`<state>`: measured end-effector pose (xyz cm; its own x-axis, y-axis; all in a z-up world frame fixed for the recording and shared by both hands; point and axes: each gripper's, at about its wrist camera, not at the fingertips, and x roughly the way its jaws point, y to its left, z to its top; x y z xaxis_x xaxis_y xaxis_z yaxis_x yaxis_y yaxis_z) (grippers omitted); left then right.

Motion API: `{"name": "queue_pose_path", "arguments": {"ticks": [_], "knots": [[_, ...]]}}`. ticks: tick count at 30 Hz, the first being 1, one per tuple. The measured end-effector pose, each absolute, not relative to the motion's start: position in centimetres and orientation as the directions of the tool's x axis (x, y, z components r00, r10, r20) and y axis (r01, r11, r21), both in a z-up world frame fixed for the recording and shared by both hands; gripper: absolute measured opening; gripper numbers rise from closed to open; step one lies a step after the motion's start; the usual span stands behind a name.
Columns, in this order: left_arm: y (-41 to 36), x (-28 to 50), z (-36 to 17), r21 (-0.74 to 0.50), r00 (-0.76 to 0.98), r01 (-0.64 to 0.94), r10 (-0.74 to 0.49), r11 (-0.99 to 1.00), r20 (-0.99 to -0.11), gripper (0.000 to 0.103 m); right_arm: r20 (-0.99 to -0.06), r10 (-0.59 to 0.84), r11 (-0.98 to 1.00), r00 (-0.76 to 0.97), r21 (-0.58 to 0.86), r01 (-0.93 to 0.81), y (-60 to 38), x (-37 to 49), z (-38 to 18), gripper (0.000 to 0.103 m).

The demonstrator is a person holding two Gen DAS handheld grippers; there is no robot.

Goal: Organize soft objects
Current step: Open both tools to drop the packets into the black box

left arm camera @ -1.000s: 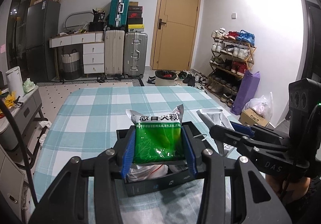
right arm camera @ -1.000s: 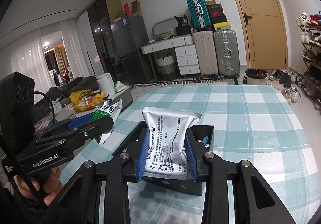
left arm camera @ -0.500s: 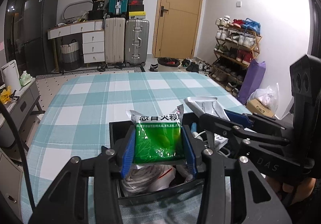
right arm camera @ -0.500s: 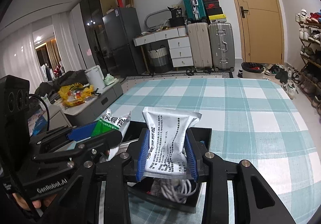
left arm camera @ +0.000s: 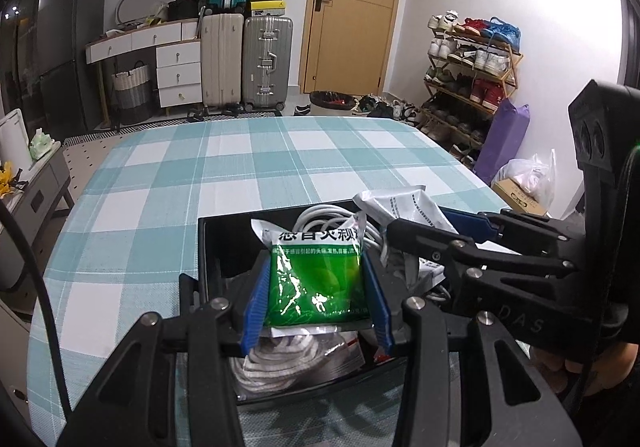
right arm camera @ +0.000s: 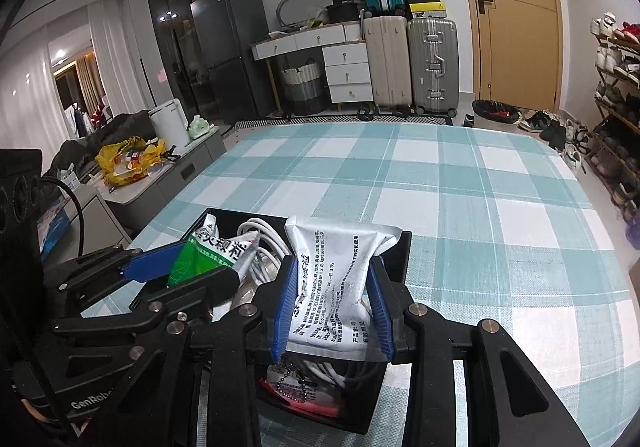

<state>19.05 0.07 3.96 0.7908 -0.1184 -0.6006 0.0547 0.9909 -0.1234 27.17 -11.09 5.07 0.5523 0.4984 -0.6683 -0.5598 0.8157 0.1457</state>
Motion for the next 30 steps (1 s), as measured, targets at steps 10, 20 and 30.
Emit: {"name": "queue_pose_path", "arguments": {"ticks": [10, 20, 30], "knots": [[0.3, 18.4, 4.2, -0.114, 0.796, 0.055, -0.112, 0.992, -0.594, 0.051, -0.619, 0.521, 0.804, 0.588, 0.124, -0.582, -12.0, 25.9, 6.5, 0.050], [0.9, 15.1, 5.5, -0.070, 0.833, 0.038, -0.071, 0.997, -0.549, 0.094, -0.571, 0.553, 0.790, 0.606, 0.128, -0.600, -14.7, 23.4, 8.2, 0.093], [0.4, 11.7, 5.6, 0.002, 0.862, 0.011, -0.009, 1.000, -0.507, 0.103, -0.527, 0.601, 0.743, 0.601, 0.090, -0.664, -14.6, 19.2, 8.7, 0.102]]}}
